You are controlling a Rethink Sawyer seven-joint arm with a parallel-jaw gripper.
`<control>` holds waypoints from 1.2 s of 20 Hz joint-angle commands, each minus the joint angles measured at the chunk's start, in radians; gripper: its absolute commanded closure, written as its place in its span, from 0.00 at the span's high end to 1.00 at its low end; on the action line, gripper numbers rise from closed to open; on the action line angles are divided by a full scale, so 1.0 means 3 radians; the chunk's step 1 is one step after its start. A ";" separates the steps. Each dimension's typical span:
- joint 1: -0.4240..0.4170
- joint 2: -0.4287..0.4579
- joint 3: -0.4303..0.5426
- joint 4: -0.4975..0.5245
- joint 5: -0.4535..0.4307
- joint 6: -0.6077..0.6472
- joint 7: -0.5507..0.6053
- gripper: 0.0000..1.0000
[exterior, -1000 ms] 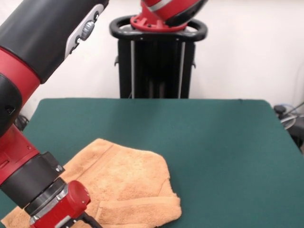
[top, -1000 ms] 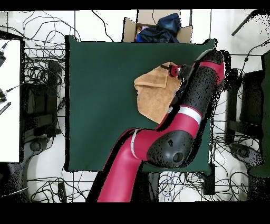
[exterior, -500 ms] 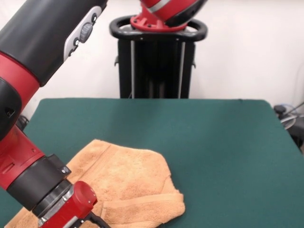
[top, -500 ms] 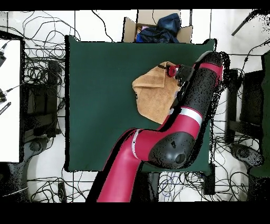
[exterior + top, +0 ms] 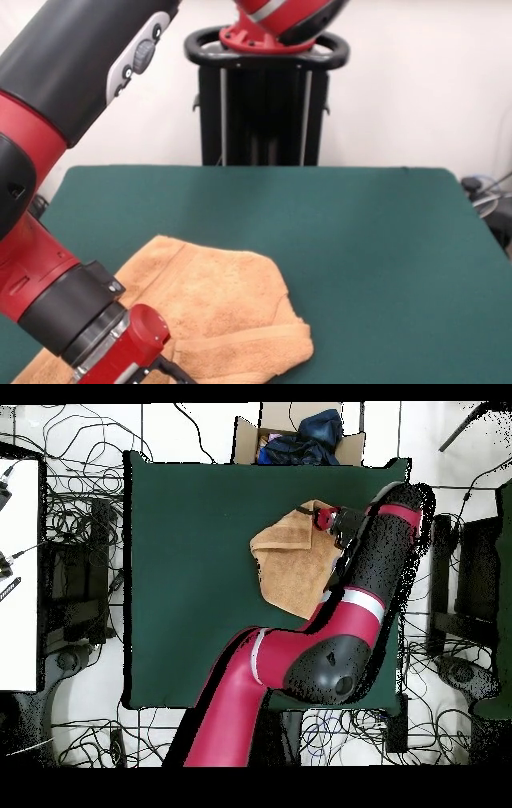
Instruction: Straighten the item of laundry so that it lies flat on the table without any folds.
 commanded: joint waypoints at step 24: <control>0.0167 -0.0030 0.0498 0.0323 0.0262 -0.0200 -0.0032 1.00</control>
